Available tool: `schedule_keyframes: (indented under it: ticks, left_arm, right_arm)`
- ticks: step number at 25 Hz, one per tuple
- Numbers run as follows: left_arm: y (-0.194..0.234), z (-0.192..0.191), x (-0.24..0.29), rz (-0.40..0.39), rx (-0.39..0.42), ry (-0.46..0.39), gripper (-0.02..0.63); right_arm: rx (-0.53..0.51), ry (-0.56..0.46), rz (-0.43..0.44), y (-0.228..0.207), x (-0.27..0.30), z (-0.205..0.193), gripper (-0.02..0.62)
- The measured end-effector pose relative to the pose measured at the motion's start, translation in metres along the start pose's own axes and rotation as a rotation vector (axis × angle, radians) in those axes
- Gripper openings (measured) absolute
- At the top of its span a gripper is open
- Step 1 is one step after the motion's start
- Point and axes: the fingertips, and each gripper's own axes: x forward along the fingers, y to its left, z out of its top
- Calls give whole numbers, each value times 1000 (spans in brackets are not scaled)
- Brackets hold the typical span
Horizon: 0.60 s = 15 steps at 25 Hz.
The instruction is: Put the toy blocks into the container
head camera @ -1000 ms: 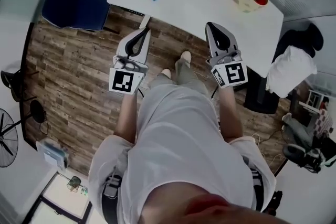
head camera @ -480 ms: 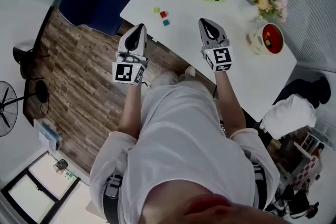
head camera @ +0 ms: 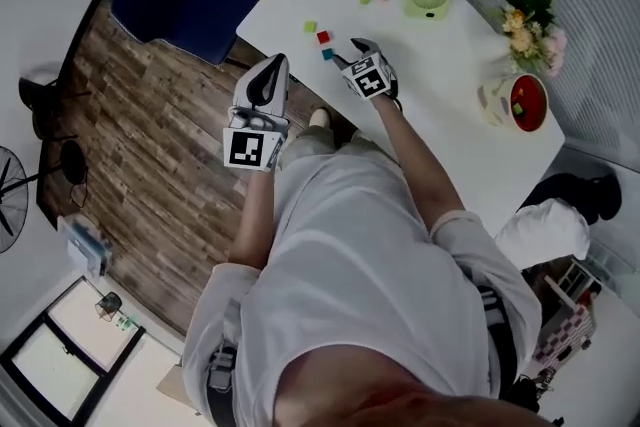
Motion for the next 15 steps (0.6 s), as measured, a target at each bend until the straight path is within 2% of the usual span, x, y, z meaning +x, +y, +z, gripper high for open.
schedule_keyframes:
  ticks: [3,6,7,9,12,15]
  left_arm:
    - [11,-4,-1,3,-16,-3,-2]
    - [27,-1,0,8,-16,1,-2]
    - [33,0,1,11,-17,3,-2]
    - [44,6,2,16,-16,0,-2]
    - [54,14,4,21,-8,-6,-2]
    - [55,9,11,-6,16,7,-2]
  right_arm:
    - [-17,123,67,24,44,-22,272]
    - [-55,205,73,37,66,-34,270]
    - [-64,229,61,38,69,-37,253]
    - [-91,271,33,38,74,-46,158]
    - [-130,274,33,38,74,-47,147]
    - [-84,193,52,35,61,-36,144]
